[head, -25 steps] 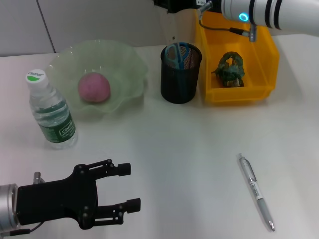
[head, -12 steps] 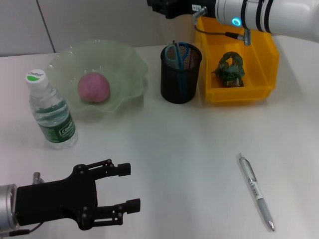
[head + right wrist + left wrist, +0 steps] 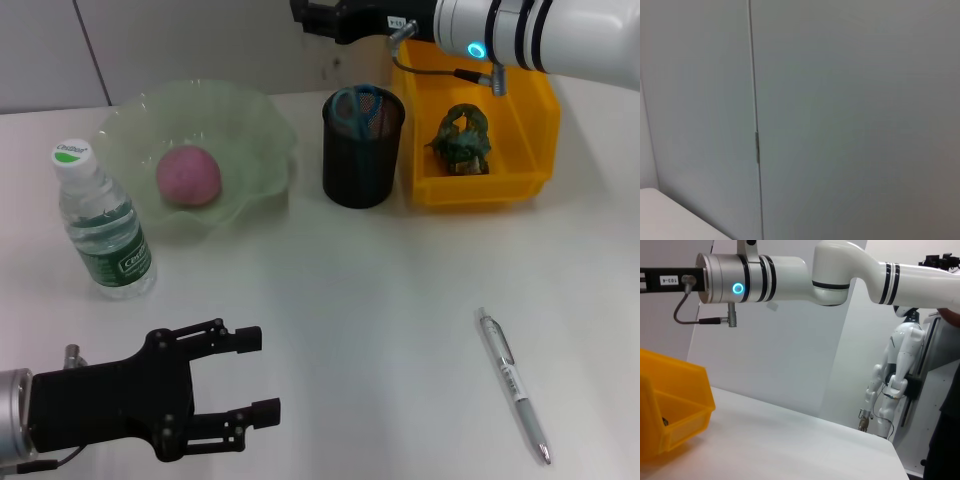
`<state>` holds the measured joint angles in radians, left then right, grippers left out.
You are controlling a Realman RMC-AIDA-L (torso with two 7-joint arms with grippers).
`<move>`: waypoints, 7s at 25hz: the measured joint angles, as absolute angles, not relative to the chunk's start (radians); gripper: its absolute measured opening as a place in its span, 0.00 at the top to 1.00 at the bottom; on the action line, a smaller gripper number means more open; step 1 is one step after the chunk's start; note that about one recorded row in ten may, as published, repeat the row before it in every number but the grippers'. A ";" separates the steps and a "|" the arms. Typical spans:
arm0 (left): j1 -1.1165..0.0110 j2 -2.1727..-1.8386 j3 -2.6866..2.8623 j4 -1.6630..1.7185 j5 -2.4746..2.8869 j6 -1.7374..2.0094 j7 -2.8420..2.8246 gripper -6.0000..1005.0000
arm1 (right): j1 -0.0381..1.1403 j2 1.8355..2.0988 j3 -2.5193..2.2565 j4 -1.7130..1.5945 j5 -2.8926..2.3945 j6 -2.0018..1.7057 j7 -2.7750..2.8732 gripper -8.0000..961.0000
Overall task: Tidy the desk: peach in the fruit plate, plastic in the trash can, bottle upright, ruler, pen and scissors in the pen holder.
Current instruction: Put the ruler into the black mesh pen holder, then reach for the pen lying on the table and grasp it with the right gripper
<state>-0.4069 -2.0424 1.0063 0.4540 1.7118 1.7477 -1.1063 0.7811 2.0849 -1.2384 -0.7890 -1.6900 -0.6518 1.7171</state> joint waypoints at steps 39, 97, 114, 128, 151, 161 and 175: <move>-0.413 -2.059 1.005 0.478 1.711 1.747 -1.108 0.20 | 0.624 1.906 -0.954 -1.035 -1.897 -1.827 2.335 0.39; -0.400 -2.040 1.012 0.495 1.713 1.740 -1.051 0.20 | 0.673 2.089 -1.466 -1.176 -2.702 -1.753 2.852 0.40; -0.400 -2.039 1.011 0.494 1.713 1.739 -1.051 0.20 | 0.666 2.088 -1.517 -1.171 -2.703 -1.727 2.842 0.43; -0.403 -2.039 1.006 0.494 1.713 1.740 -1.052 0.20 | 0.666 2.088 -1.517 -1.174 -2.703 -1.719 2.840 0.53; -0.402 -2.038 1.006 0.500 1.713 1.741 -1.063 0.20 | 0.671 2.088 -1.542 -1.169 -2.703 -1.713 2.844 0.67; -0.402 -2.036 1.006 0.500 1.713 1.741 -1.063 0.20 | 0.667 2.089 -1.545 -1.167 -2.703 -1.704 2.846 0.67; -0.400 -2.036 1.006 0.502 1.713 1.742 -1.063 0.20 | 0.667 2.089 -1.546 -1.167 -2.703 -1.701 2.848 0.81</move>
<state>-0.4004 -2.0356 1.0062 0.5016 1.7134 1.7420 -1.0630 0.6666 2.0892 -1.5463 -1.1673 -2.7028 -1.7011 2.8475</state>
